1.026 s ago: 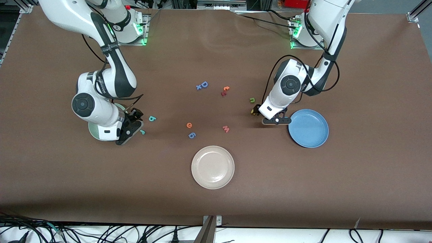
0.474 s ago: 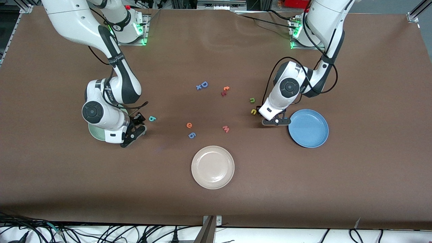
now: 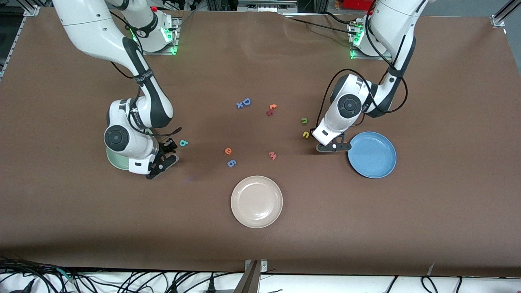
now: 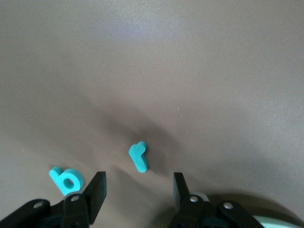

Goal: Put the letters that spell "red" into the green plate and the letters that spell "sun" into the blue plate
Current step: 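Grasp the teal r with the right gripper while the left gripper drops the z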

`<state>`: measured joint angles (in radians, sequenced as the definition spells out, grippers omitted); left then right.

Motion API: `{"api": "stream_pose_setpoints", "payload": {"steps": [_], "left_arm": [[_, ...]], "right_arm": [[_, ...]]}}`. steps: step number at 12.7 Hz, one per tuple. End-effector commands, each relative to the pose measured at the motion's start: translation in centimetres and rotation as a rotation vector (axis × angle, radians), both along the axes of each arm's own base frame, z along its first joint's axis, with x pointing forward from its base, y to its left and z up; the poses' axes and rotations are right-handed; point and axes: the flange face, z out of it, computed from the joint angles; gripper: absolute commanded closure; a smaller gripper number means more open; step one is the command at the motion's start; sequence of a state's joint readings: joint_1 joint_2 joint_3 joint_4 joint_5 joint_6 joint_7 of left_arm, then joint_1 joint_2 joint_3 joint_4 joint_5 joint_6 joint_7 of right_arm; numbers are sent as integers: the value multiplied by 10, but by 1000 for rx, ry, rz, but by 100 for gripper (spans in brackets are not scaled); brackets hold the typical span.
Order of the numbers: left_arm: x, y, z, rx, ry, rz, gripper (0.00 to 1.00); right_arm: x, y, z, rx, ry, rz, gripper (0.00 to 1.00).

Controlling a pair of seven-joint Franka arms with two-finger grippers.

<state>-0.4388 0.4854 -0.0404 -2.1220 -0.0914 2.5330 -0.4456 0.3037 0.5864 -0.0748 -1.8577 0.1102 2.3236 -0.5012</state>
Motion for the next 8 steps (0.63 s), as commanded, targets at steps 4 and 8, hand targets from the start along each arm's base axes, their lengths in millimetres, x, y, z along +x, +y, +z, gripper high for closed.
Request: {"api": "stream_pose_setpoints", "payload": {"steps": [4,8], "left_arm": [[5,-1,25,0,0,-5,93],[31,26,71,101,-17,-85,92]], "right_arm": [[3,17,-5,12,-51,-8,38],[2,14,-9,7,-46,-5,42]]}}
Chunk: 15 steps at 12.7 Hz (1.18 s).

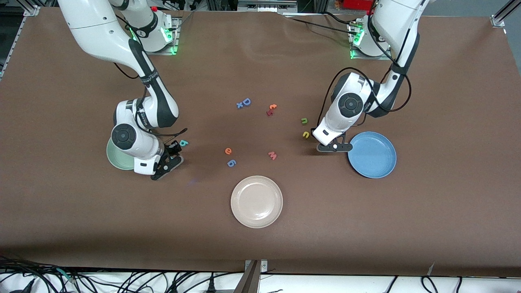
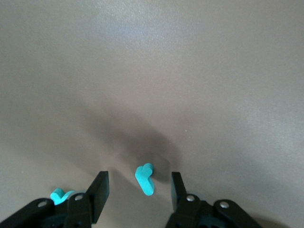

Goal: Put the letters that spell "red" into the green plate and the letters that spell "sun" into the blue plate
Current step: 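Grasp the teal r with the right gripper while the left gripper drops the z, then place the r on the green plate while the left gripper grasps the yellow u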

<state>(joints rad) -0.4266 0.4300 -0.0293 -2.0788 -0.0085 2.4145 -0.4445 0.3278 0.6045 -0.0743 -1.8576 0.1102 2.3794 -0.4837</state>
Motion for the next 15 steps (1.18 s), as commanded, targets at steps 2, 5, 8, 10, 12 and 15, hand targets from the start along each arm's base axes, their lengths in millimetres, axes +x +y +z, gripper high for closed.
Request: {"api": "stream_pose_setpoints", "payload": {"steps": [2,5,8,10,12,15], "left_arm": [[25,32,44,99,-7,-96,92],[49,88,47,87,11,-185,87],[66,118,37,76,12,-216,87],[70,118,18,71,10,-216,85],[72,127,4,68,12,-202,83],[72,133,-14,64,21,-192,74]], "right_arm": [[2,-4,-6,1,-8,-10,42],[3,-4,-11,1,-21,-14,45],[3,-5,-11,2,-21,-18,66],[4,-7,-11,2,-21,-21,81],[4,-7,-11,2,-19,-21,87],[5,-7,-8,2,-20,-26,98]]}}
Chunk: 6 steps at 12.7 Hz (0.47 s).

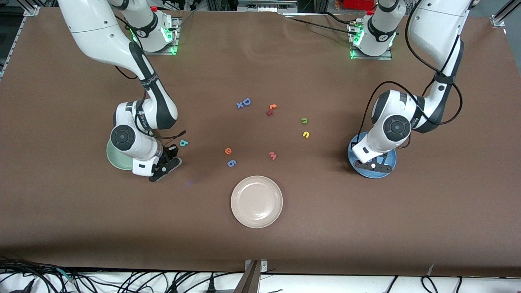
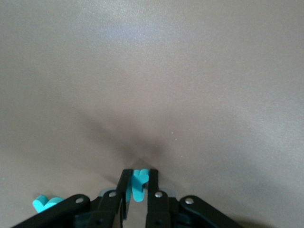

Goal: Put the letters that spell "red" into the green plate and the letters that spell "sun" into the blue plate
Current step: 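Place the r on the green plate while the left gripper grasps the yellow u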

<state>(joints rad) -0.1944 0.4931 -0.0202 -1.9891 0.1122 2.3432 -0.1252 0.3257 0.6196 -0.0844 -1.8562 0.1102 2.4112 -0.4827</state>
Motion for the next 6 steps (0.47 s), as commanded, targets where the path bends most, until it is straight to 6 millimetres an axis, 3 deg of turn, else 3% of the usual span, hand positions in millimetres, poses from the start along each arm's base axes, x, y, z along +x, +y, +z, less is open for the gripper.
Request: {"api": "stream_pose_setpoints", "payload": {"steps": [1,2,4,6], "left_arm": [[8,2,-6,9,-14,-18,38],[9,3,-5,8,-15,-21,1],[8,-4,-1,7,-17,-18,0],[9,-14,14,-3,-37,-10,0]], "right_arm": [[3,-1,3,9,-7,-20,100],[4,-2,5,9,-11,-26,100],[7,-1,23,15,-21,-46,100],[13,-8,56,14,-14,-74,100]]}}
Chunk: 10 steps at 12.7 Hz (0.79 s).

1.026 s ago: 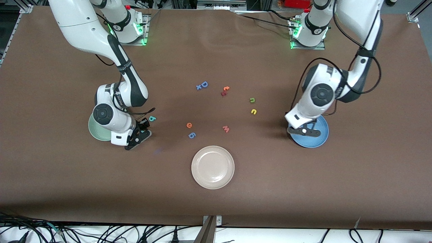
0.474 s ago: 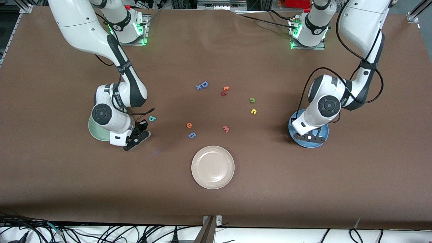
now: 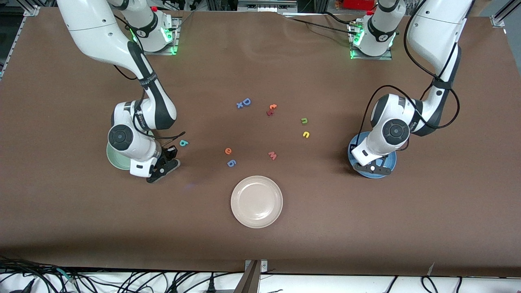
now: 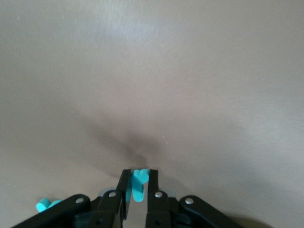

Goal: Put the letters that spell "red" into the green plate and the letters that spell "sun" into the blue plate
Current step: 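Place the r on the green plate while the left gripper grasps the yellow u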

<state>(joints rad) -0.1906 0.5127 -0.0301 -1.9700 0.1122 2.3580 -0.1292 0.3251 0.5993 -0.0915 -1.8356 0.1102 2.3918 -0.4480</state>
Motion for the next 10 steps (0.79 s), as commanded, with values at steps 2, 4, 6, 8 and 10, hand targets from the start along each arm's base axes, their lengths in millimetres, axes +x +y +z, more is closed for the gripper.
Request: {"api": "stream_pose_setpoints", "payload": {"steps": [2,4,6,8,10], "left_arm": [[-5,-49,33,-26,-42,-26,0],[-20,-97,39,-56,-45,9,0],[-35,-132,39,-74,-45,22,0],[-62,-171,18,-78,-26,0,0],[-81,-202,-1,-95,-44,17,0]], "right_arm": [[12,-27,62,-4,31,-64,100],[14,-57,75,-23,49,-111,100],[13,-94,76,-50,78,-158,100],[11,-132,68,-79,94,-214,100],[3,-174,49,-89,126,-275,100]]}}
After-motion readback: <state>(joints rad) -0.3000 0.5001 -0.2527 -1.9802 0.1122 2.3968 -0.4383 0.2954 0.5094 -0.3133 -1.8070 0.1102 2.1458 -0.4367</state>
